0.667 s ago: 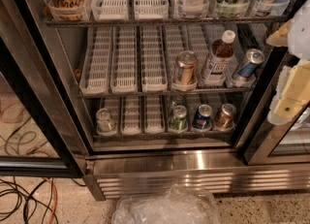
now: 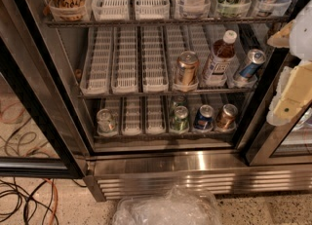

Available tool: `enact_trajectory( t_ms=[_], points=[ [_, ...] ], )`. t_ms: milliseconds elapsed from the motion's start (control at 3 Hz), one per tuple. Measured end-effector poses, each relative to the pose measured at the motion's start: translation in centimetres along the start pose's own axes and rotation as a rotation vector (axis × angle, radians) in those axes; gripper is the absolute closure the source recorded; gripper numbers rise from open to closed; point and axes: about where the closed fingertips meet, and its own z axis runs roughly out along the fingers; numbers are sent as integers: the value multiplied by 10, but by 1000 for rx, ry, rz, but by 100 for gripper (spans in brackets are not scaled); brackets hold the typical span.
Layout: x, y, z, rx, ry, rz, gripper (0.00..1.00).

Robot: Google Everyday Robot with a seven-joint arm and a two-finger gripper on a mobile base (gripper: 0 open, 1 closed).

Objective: Pick green can from top shelf of fridge

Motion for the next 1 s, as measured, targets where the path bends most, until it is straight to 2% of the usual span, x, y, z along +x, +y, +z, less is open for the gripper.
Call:
enact_trajectory(
  t_ms=[333,667,1000],
  points=[
    [3,6,9,-4,-112,76,0],
    [1,20,16,23,-280,230,0],
    [-4,31,22,59,-440,435,0]
  ],
)
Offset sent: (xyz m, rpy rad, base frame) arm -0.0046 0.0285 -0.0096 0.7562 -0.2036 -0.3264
